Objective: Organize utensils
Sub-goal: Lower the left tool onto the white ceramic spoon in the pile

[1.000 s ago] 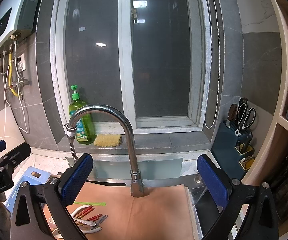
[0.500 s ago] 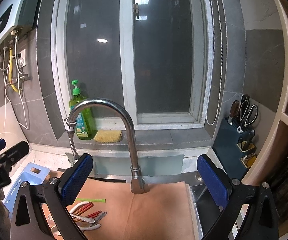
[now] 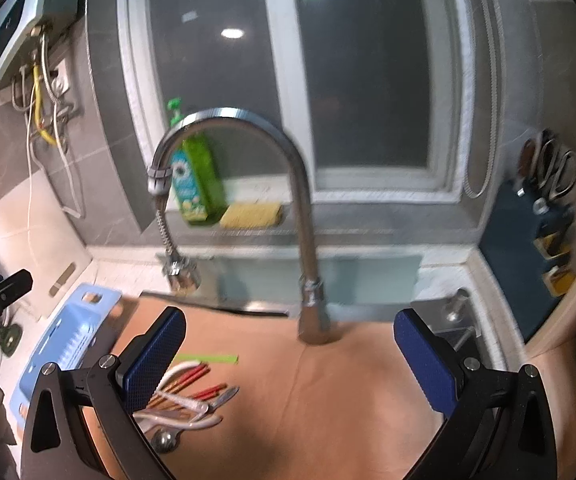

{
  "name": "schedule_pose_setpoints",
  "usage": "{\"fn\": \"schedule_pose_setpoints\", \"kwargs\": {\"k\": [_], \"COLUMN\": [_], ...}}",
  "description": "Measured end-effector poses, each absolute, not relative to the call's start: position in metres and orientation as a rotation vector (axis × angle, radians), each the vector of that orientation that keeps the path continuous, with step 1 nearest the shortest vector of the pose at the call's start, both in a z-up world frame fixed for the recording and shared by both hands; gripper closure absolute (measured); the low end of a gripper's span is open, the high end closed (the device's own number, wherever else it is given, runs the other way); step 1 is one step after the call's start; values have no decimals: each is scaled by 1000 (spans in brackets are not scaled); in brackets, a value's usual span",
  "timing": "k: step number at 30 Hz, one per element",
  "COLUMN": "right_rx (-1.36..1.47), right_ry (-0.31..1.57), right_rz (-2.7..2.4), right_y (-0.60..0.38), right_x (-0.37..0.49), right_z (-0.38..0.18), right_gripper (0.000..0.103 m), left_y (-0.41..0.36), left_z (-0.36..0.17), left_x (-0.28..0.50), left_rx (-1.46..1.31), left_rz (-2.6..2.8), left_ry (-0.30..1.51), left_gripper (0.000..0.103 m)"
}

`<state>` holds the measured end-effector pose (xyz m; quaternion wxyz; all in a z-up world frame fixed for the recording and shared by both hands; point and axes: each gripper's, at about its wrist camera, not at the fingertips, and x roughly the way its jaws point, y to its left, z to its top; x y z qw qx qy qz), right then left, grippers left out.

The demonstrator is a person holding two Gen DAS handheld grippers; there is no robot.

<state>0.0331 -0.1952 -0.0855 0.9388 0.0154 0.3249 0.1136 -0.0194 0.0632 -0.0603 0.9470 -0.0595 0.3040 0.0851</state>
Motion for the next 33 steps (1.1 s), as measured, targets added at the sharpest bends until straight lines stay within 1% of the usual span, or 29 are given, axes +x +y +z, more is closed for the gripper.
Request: {"fn": "schedule_pose_setpoints", "kwargs": {"k": [2,8,10,11,12,14,16,17,18,19,20,21,22,25,26,28,30,33], "right_rx": [20,4,4,8,13,20,25,31,39,51,72,91,122,197,229,289,356,422], "right_ry": [700,792,826,842,862,906,948,968,991,1016,1045,1072,1114,1197,1225,1273,1322,1356], "right_rz": [284,396,426,438,449,465,474,478,482,487,490,490,492,489,484,477,467,455], "right_y": [-188,-171,-167,-167,-166,-164,-161,-159,-158,-156,-155,-154,-152,-150,-149,-148,-147,-145], "right_x": [37,45,49,49,51,54,57,58,60,61,62,63,65,69,70,72,73,74], "right_z": [-96,-122,-131,-136,-140,-151,-161,-166,-173,-179,-187,-193,-203,-223,-231,-244,-257,-270], "right_gripper": [1,1,1,1,2,8,16,17,22,26,27,31,36,44,45,51,54,55], "left_y": [70,85,89,91,93,94,93,93,93,92,91,88,86,78,77,76,71,61], "left_z": [-69,-97,-107,-112,-119,-131,-143,-149,-155,-161,-166,-171,-175,-188,-192,-199,-203,-205], "left_x": [-23,-41,-47,-49,-52,-56,-61,-62,-64,-65,-65,-65,-64,-60,-58,-55,-52,-49], "left_rx": [-131,-155,-172,-181,-189,-200,-213,-218,-219,-220,-222,-218,-208,-170,-168,-171,-127,-13], "left_rz": [190,220,225,226,228,225,207,198,192,181,168,150,139,84,66,4,-34,-55], "left_ry": [639,706,733,748,767,801,835,853,872,889,904,924,938,977,989,1009,1027,1022], "left_gripper": [0,6,9,12,17,22,29,36,41,43,46,52,54,60,65,66,66,66]}}
